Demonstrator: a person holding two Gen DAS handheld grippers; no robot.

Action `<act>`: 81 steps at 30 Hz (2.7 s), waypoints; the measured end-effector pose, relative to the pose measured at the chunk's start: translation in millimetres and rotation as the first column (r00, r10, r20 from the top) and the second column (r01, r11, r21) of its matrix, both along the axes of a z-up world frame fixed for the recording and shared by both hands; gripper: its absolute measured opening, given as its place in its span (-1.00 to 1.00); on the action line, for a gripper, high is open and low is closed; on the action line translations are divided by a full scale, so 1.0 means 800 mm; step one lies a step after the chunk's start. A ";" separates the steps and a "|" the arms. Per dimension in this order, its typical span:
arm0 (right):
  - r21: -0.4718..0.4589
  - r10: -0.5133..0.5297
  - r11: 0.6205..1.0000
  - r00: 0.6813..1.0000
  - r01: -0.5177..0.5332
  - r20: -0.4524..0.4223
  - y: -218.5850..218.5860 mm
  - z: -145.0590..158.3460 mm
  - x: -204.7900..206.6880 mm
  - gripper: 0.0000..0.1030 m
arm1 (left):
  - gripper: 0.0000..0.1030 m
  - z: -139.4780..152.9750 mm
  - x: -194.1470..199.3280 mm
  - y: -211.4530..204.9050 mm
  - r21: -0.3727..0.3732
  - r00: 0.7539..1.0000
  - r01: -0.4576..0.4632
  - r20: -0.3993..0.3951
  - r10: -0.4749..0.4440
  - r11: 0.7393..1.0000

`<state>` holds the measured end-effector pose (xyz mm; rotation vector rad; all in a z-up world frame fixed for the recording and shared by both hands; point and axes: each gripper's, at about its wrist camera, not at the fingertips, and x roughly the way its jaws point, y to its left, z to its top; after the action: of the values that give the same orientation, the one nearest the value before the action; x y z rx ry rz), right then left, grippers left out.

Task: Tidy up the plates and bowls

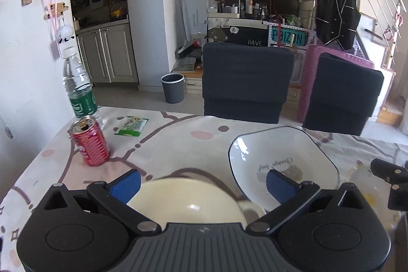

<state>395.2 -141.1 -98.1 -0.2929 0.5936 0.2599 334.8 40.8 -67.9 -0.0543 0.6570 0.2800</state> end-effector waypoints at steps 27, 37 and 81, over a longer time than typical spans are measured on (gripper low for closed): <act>0.163 0.032 0.986 0.943 0.024 -0.332 0.026 -0.081 0.213 0.20 | 0.87 -0.056 0.139 0.048 -0.143 0.980 0.185 -0.044 -0.193 0.972; 0.138 0.014 0.990 0.937 0.036 -0.348 0.026 -0.099 0.206 -0.81 | -0.26 -0.084 0.161 0.054 -0.247 0.952 0.162 -0.217 -0.217 0.955; 0.211 0.059 0.976 0.856 0.060 -0.514 0.016 -0.116 0.193 -0.51 | -0.69 -0.127 0.203 0.063 -0.364 0.908 0.238 -0.247 -0.339 0.901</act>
<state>549.7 -128.1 -190.9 0.0016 1.0924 0.4068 497.4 91.5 -169.8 -0.2325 1.0048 -0.1202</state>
